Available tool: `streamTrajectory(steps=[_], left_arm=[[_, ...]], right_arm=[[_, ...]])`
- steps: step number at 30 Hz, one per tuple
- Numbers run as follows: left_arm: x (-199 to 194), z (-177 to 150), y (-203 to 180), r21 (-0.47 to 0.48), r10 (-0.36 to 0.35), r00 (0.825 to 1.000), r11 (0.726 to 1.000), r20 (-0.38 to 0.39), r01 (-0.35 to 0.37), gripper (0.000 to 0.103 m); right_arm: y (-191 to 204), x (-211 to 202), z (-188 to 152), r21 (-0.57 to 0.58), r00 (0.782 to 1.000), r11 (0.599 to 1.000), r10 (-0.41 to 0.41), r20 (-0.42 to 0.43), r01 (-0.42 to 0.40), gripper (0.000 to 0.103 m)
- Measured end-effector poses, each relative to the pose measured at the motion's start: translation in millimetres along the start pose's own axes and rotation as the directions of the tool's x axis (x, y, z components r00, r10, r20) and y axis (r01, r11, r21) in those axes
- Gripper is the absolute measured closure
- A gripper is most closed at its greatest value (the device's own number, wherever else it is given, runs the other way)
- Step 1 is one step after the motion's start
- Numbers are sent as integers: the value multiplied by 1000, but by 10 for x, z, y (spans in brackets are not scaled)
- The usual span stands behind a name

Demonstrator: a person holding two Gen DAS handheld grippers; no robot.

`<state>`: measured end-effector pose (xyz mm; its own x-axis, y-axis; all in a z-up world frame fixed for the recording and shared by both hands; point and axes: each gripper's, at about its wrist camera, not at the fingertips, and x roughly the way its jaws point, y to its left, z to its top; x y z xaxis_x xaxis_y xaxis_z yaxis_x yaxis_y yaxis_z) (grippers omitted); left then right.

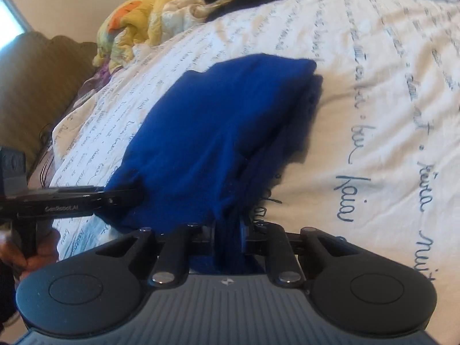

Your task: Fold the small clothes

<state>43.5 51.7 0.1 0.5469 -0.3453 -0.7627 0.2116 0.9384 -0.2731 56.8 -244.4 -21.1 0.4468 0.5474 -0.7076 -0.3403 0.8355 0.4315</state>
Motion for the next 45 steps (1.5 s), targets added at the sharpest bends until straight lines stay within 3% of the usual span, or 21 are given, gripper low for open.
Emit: streamTrajectory(steps=[2, 4, 7, 8, 9, 13, 16, 17, 18, 19, 22, 27, 29, 31, 32, 34, 37, 39, 41, 42, 45], left_arm=[[-47, -72, -14, 55, 12, 1000, 998, 2, -12, 72], [-136, -117, -47, 79, 12, 1000, 997, 0, -12, 63], [-395, -88, -89, 132, 33, 994, 990, 108, -47, 27], [-479, -68, -141, 157, 40, 984, 985, 172, -67, 14], [-526, -41, -205, 183, 34, 973, 980, 226, -77, 11], [-257, 238, -572, 253, 26, 960, 962, 280, -100, 13], [193, 300, -766, 328, 75, 968, 932, 238, -153, 13], [378, 278, -773, 348, 112, 973, 921, 200, -177, 11], [526, 232, -746, 356, 143, 975, 914, 172, -196, 1], [567, 175, -709, 355, 142, 970, 912, 196, -205, 0], [527, 138, -550, 325, 116, 978, 931, 176, -169, 0], [272, 140, -477, 278, 116, 980, 947, 160, -158, 8], [283, 84, -497, 297, 117, 982, 942, 150, -158, 5], [416, 41, -476, 302, 139, 981, 937, 135, -175, 0], [428, 46, -413, 267, 119, 984, 952, 135, -152, 0], [372, 96, -333, 198, 126, 988, 970, 94, -143, 0], [105, 35, -265, 150, 119, 986, 979, 114, -136, 6], [58, -20, -241, 142, 109, 988, 982, 107, -123, 5], [182, -62, -246, 162, 141, 987, 975, 75, -152, 2], [189, -85, -252, 171, 154, 984, 971, 92, -168, 0], [30, -53, -182, 105, 94, 995, 990, 42, -98, 8]], right_arm=[[56, 20, -91, -107, 996, 991, -84, -11, 82, 90], [-2, -5, -148, -100, 998, 993, -55, 17, 56, 90], [-27, -103, -19, -35, 998, 998, -61, -5, 61, 75], [-2, -167, 72, -32, 997, 996, -77, 24, 78, 73], [20, -246, 174, -34, 992, 995, -92, 82, 95, 72], [193, -189, 740, -64, 968, 991, -104, 228, 121, 71], [233, 287, 1126, -112, 973, 982, -130, 189, 153, 65], [221, 499, 1201, -130, 969, 969, -189, 159, 210, 55], [170, 702, 1230, -140, 961, 953, -252, 117, 267, 46], [65, 911, 1224, -148, 954, 943, -291, 76, 299, 37], [-246, 983, 1174, -88, 971, 975, -190, 143, 204, 33], [-126, 907, 1159, -54, 958, 966, -242, 153, 253, 33], [59, 677, 1057, -87, 957, 977, -170, 236, 195, 32], [123, 757, 951, -122, 971, 981, -124, 206, 151, 30], [80, 933, 890, -143, 976, 973, -157, 148, 178, 29], [67, 955, 790, -220, 962, 950, -177, 206, 221, 29], [162, 711, 834, -141, 962, 965, -195, 190, 223, 29], [338, 484, 724, -186, 956, 963, -143, 257, 194, 28], [479, 459, 548, -246, 969, 956, -108, 221, 163, 27], [478, 571, 483, -272, 979, 947, -133, 156, 172, 27], [510, 558, 236, -378, 963, 893, -178, 204, 245, 27]])
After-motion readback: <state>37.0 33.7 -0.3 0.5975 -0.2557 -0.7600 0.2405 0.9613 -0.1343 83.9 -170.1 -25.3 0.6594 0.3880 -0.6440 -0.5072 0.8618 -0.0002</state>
